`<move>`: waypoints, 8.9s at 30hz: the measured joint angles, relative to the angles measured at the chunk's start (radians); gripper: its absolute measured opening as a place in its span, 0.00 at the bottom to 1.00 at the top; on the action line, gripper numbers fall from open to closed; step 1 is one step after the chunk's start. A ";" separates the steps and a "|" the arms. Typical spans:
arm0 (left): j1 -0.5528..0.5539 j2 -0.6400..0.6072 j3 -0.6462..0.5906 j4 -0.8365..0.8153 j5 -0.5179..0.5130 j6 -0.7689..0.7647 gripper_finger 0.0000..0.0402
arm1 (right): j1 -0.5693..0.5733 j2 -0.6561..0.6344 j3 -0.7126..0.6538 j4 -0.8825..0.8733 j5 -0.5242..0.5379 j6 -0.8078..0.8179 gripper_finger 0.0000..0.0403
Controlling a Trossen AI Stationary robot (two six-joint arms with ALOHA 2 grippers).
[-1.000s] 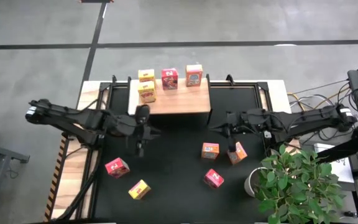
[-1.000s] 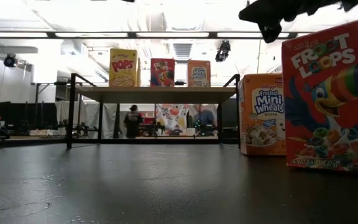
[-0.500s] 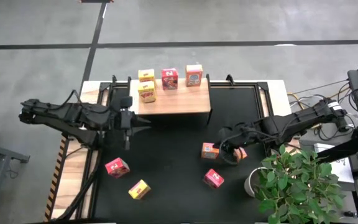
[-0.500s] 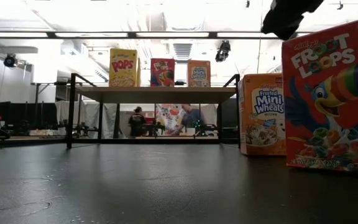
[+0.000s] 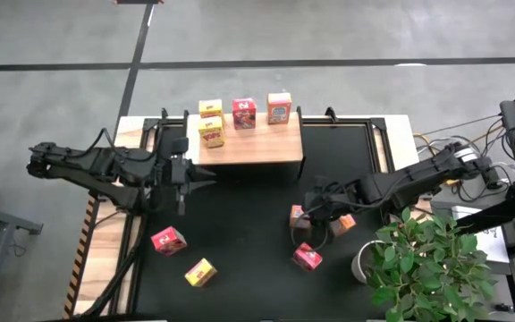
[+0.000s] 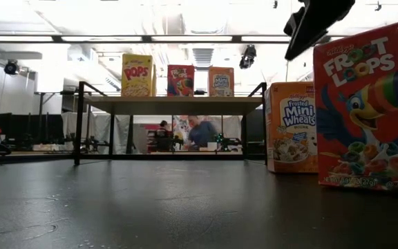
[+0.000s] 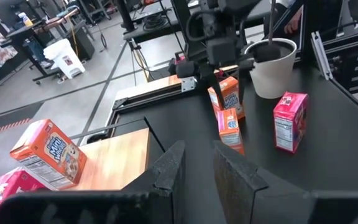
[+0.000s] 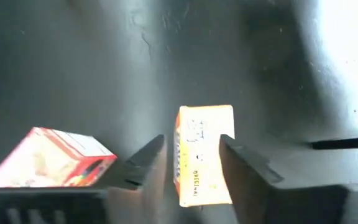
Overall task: Stack cereal on shelf
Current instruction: Put the left orange cereal box aligned with the other orange cereal box on the shelf
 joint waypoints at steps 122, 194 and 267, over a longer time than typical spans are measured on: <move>0.010 -0.011 -0.374 0.546 -0.018 0.298 0.16 | -0.366 0.253 0.573 -0.155 0.034 -0.406 0.33; 0.009 -0.084 -0.400 0.473 -0.068 0.312 0.16 | -0.485 0.300 0.289 0.121 0.404 -0.388 0.02; 0.010 -0.083 -0.400 0.472 -0.068 0.317 0.16 | -0.513 0.264 0.424 0.256 0.201 -0.357 0.02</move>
